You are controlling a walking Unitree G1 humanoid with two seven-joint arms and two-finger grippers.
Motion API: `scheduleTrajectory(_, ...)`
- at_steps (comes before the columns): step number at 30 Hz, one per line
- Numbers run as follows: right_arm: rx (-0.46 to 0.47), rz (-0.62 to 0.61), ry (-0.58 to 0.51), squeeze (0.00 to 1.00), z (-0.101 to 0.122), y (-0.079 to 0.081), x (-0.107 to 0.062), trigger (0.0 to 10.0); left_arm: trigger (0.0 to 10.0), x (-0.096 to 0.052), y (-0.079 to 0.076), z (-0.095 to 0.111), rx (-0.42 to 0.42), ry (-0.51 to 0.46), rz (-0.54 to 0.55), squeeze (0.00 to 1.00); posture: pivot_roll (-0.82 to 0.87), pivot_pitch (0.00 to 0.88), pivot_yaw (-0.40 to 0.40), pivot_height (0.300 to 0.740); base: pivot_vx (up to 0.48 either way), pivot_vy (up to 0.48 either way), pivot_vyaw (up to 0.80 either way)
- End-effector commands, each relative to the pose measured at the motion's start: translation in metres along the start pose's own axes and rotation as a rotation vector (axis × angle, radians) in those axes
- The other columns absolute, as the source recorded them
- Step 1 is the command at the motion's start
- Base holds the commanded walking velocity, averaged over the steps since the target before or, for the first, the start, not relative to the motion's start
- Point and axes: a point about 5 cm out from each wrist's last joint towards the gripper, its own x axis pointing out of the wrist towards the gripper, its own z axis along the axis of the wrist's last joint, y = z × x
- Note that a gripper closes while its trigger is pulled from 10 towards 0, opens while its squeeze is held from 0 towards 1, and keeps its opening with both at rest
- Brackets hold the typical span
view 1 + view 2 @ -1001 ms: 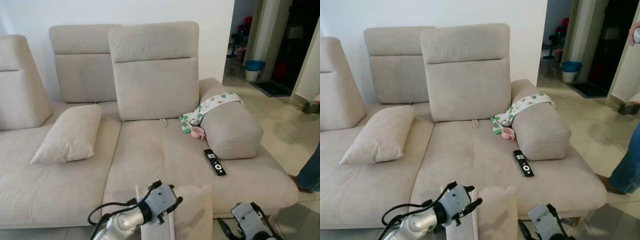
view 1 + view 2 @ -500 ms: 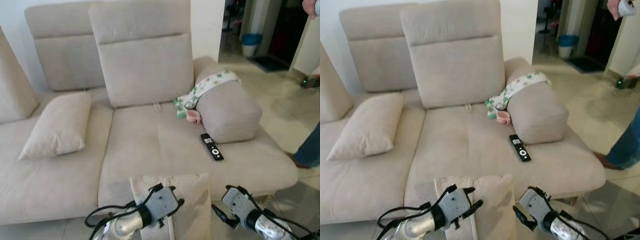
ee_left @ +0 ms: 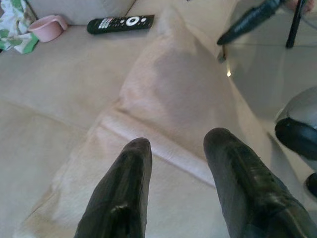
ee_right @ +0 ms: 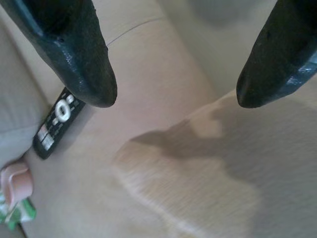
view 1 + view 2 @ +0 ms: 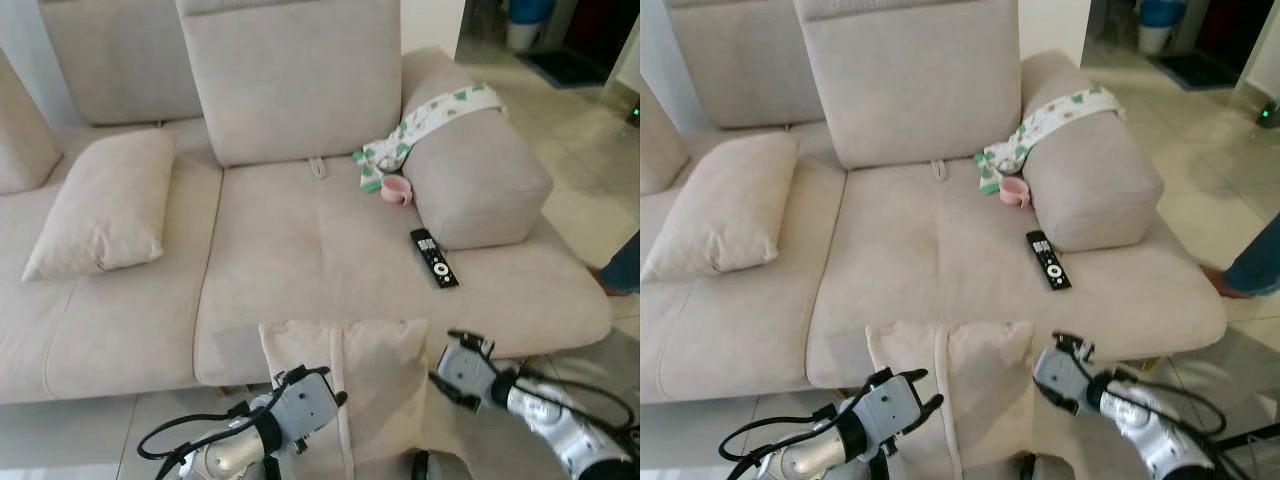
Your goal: Move the pillow to the sofa from floor
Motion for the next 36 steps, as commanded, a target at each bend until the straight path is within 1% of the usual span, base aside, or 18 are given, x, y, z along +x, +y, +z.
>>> scheduleTrajectory(1, -0.039, 0.051, -0.017, 0.0, 0.003, 0.006, 0.0, 10.0, 10.0, -0.006, 0.0, -0.006, 0.006, 0.043, 0.002, 0.0, 0.14, 0.31, 0.119, 0.565, 0.0, 0.0, 0.0)
scheduleTrajectory(4, -0.066, 0.062, -0.043, 0.0, 0.008, 0.001, 0.0, 10.0, 10.0, -0.009, 0.001, -0.008, 0.0, 0.058, 0.012, 0.0, 0.14, 0.31, 0.113, 0.565, 0.0, 0.0, 0.0)
scheduleTrajectory(7, -0.065, 0.068, -0.057, 0.0, 0.01, 0.001, 0.0, 10.0, 10.0, -0.009, 0.001, -0.009, -0.003, 0.063, 0.014, 0.0, 0.14, 0.309, 0.11, 0.565, 0.0, 0.0, 0.0)
scheduleTrajectory(9, -0.087, 0.082, -0.084, 0.0, 0.014, 0.004, 0.004, 10.0, 10.0, -0.009, -0.002, -0.007, -0.014, 0.067, 0.015, 0.0, 0.13, 0.307, 0.106, 0.565, 0.0, 0.0, 0.0)
scheduleTrajectory(11, -0.087, 0.082, -0.084, 0.0, 0.014, 0.004, 0.004, 10.0, 10.0, -0.009, -0.002, -0.007, -0.014, 0.067, 0.015, 0.0, 0.13, 0.307, 0.106, 0.565, 0.0, 0.0, 0.0)
scheduleTrajectory(12, -0.098, 0.085, -0.092, 0.0, 0.015, 0.005, 0.006, 10.0, 10.0, -0.009, -0.003, -0.007, -0.017, 0.068, 0.015, 0.0, 0.13, 0.307, 0.106, 0.565, 0.0, 0.0, 0.0)
scheduleTrajectory(13, -0.136, 0.069, -0.097, 0.0, 0.018, 0.001, 0.012, 10.0, 10.0, -0.009, -0.004, -0.005, -0.02, 0.069, 0.011, 0.0, 0.14, 0.305, 0.105, 0.565, 0.0, 0.0, 0.0)
scheduleTrajectory(15, -0.145, 0.064, -0.097, 0.0, 0.019, 0.0, 0.014, 10.0, 10.0, -0.009, -0.004, -0.004, -0.02, 0.069, 0.01, 0.0, 0.14, 0.305, 0.105, 0.565, 0.0, 0.0, 0.0)
scheduleTrajectory(19, -0.125, 0.022, -0.089, 0.0, 0.02, -0.008, 0.019, 10.0, 10.0, -0.01, -0.003, -0.004, -0.019, 0.073, 0.011, 0.0, 0.15, 0.304, 0.103, 0.565, 0.0, 0.0, 0.0)
scheduleTrajectory(21, -0.109, 0.02, -0.064, 0.0, 0.017, -0.007, 0.021, 10.0, 10.0, -0.011, -0.002, -0.004, -0.018, 0.076, 0.014, 0.0, 0.15, 0.303, 0.102, 0.565, 0.0, 0.0, 0.0)
scheduleTrajectory(26, -0.104, 0.0, -0.04, 0.0, 0.014, -0.008, 0.023, 10.0, 10.0, -0.012, -0.002, -0.004, -0.018, 0.078, 0.016, 0.0, 0.16, 0.302, 0.103, 0.565, 0.0, 0.0, 0.0)
scheduleTrajectory(27, -0.094, -0.005, -0.04, 0.0, 0.014, -0.008, 0.023, 7.8, 10.0, -0.012, -0.002, -0.004, -0.019, 0.079, 0.016, 0.0, 0.16, 0.301, 0.104, 0.565, 0.0, 0.0, 0.0)
scheduleTrajectory(28, -0.081, -0.01, -0.044, 0.0, 0.014, -0.008, 0.024, 2.8, 10.0, -0.012, -0.002, -0.003, -0.019, 0.078, 0.017, 0.0, 0.16, 0.3, 0.104, 0.565, 0.0, 0.0, 0.0)
scheduleTrajectory(29, -0.081, -0.01, -0.044, 0.0, 0.014, -0.008, 0.024, 2.8, 10.0, -0.012, -0.002, -0.003, -0.019, 0.078, 0.017, 0.0, 0.16, 0.3, 0.104, 0.565, 0.0, 0.0, 0.0)
scheduleTrajectory(30, -0.063, -0.017, -0.058, 0.0, 0.016, -0.008, 0.025, 0.0, 10.0, -0.012, -0.002, -0.003, -0.019, 0.078, 0.018, 0.0, 0.16, 0.296, 0.105, 0.565, 0.0, 0.0, 0.0)
scheduleTrajectory(36, -0.026, -0.031, -0.091, 0.0, 0.018, -0.006, 0.026, 0.0, 10.0, -0.009, 0.0, -0.001, -0.016, 0.075, 0.021, 0.0, 0.15, 0.288, 0.105, 0.565, 0.0, 0.0, 0.0)
